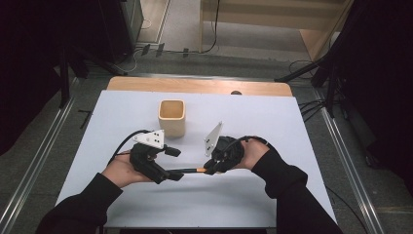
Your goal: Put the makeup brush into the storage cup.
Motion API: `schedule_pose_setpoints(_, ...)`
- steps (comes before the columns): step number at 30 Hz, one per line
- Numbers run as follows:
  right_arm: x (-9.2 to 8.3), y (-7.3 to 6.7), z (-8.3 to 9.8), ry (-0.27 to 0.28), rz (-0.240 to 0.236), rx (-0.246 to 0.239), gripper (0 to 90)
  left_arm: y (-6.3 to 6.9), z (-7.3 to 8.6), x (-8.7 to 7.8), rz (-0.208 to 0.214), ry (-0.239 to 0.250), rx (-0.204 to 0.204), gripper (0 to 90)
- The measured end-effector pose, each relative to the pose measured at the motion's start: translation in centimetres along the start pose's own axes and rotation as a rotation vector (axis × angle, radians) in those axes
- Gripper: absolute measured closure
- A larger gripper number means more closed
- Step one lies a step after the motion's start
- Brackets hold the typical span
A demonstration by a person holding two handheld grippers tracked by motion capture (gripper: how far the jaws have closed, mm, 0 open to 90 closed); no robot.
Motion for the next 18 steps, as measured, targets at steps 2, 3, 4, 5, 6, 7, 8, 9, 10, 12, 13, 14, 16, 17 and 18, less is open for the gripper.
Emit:
schedule_pose_setpoints(2, 0.0, 0.0, -0.1, 0.000, 0.004, -0.005, 78.0, 0.0, 0.0, 0.0, -0.001, -0.004, 0.006, 19.7)
schedule_pose_setpoints(3, 0.0, 0.1, -0.2, 0.000, 0.007, -0.001, 78.0, 0.0, 0.0, 0.1, -0.001, -0.007, 0.014, 20.1)
schedule_pose_setpoints(4, 0.0, 0.0, -0.4, -0.004, -0.005, 0.010, 78.0, 0.0, 0.1, 0.2, 0.001, -0.012, 0.019, 20.3)
schedule_pose_setpoints(5, 0.0, 0.0, -0.4, -0.004, -0.005, 0.010, 78.0, 0.0, 0.1, 0.3, 0.006, -0.017, 0.019, 20.3)
schedule_pose_setpoints(6, 0.1, 0.1, -0.5, -0.001, -0.009, 0.002, 78.0, 0.0, 0.1, 0.4, 0.003, -0.023, 0.021, 20.6)
schedule_pose_setpoints(7, 0.1, 0.1, -0.5, -0.002, -0.009, 0.001, 78.0, 0.0, 0.1, 0.5, 0.002, -0.031, 0.025, 20.9)
schedule_pose_setpoints(8, 0.1, 0.2, -0.7, -0.004, -0.003, 0.006, 78.0, -0.1, 0.1, 0.8, -0.002, -0.046, 0.031, 21.6)
schedule_pose_setpoints(9, 0.1, 0.2, -0.7, -0.004, -0.003, 0.006, 78.0, -0.1, 0.1, 0.8, -0.002, -0.046, 0.031, 22.1)
schedule_pose_setpoints(10, 0.1, 0.3, -0.7, -0.002, -0.012, 0.004, 78.0, -0.1, 0.1, 0.9, -0.010, -0.052, 0.032, 22.1)
schedule_pose_setpoints(12, 0.2, 0.3, -0.9, -0.002, -0.007, 0.001, 78.0, -0.1, 0.2, 1.1, -0.010, -0.064, 0.036, 23.5)
schedule_pose_setpoints(13, 0.2, 0.3, -1.0, -0.006, -0.008, 0.003, 78.0, -0.1, 0.2, 1.2, -0.013, -0.067, 0.037, 23.9)
schedule_pose_setpoints(14, 0.3, 0.3, -1.1, -0.006, -0.003, -0.005, 78.0, -0.2, 0.2, 1.3, -0.018, -0.074, 0.041, 24.2)
schedule_pose_setpoints(16, 0.4, 0.3, -1.3, -0.011, -0.009, -0.006, 78.1, -0.2, 0.2, 1.4, -0.015, -0.075, 0.043, 26.6)
schedule_pose_setpoints(17, 0.5, 0.3, -1.3, -0.014, -0.007, -0.007, 78.0, -0.3, 0.2, 1.5, -0.019, -0.073, 0.045, 27.9)
schedule_pose_setpoints(18, 0.5, 0.3, -1.3, -0.017, -0.007, -0.005, 78.0, -0.3, 0.2, 1.5, -0.023, -0.072, 0.049, 28.7)
Point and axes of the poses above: each handheld gripper's, and its own axes: x roughly forward along the jaws, z roughly out of its underside, y roughly to its right, the point moved 1 cm from there along x, roughly forward along the jaws, and after that the axes turned 8 degrees about -x, right-handed, at the moved point
